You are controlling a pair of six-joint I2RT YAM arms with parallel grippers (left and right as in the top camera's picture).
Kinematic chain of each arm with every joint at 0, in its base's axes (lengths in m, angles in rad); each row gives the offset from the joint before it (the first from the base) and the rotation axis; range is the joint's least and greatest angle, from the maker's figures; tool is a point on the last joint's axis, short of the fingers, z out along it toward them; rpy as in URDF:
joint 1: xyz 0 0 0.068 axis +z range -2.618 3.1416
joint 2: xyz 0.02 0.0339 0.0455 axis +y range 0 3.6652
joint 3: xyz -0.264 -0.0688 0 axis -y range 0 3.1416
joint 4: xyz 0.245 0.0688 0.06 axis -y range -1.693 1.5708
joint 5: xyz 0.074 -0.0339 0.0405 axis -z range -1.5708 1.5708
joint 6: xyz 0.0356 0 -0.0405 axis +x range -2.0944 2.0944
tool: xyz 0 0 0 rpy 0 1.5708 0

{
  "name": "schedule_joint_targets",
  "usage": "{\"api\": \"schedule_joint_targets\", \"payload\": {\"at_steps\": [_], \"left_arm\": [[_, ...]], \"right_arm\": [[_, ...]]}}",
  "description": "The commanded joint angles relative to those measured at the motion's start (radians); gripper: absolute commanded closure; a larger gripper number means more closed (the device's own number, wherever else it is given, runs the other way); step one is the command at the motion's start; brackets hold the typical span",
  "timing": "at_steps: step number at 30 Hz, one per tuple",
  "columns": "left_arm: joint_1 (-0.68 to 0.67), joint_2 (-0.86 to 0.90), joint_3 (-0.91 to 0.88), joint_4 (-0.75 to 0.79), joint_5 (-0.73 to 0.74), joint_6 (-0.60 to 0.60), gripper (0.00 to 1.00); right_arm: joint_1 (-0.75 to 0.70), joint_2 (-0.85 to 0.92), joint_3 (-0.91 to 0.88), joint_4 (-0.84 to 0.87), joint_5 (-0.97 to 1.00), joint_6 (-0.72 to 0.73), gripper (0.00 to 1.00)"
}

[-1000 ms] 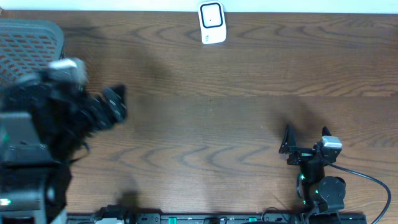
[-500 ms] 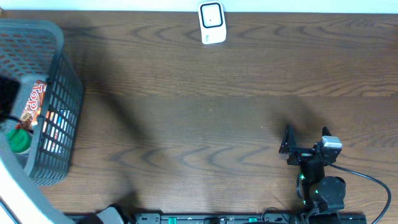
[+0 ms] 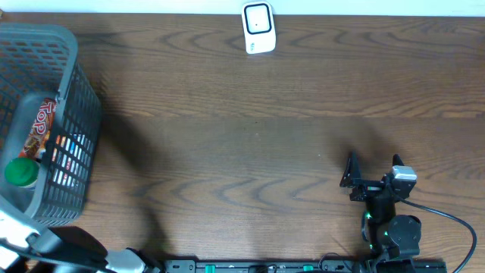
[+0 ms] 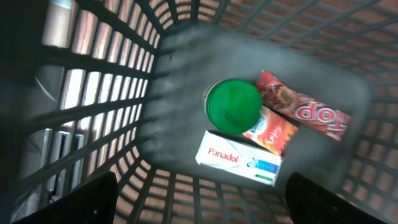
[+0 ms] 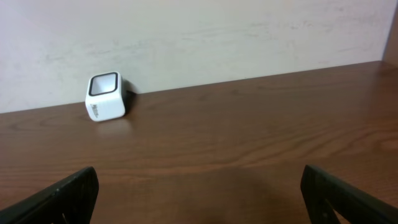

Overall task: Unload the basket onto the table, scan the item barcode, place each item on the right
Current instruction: 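Move the left gripper over the basket toward the green-lidded tub, then grasp the green-lidded tub with the left gripper and lift it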

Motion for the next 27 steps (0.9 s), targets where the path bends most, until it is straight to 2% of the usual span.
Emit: {"api": "schedule_joint_targets", "payload": {"at_steps": [1, 6, 11, 27], "left_arm": [[0.003, 0.049, -0.042, 0.03, -0.018, -0.013, 0.14], [0.003, 0.125, -0.074, 0.079, -0.053, -0.009, 0.14], [0.003, 0.201, -0.074, 0.122, -0.054, 0.045, 0.14], [0.003, 0.38, -0.074, 0.174, -0.049, 0.059, 0.13]], "right_arm": [[-0.001, -0.007, -0.002, -0.003, 0.006, -0.011, 0.01], [-0.001, -0.007, -0.002, -0.003, 0.006, -0.011, 0.01], [-0.001, -0.007, -0.002, -0.003, 0.006, -0.011, 0.01], [-0.001, -0.007, -0.002, -0.003, 0.006, -0.011, 0.01]]}}
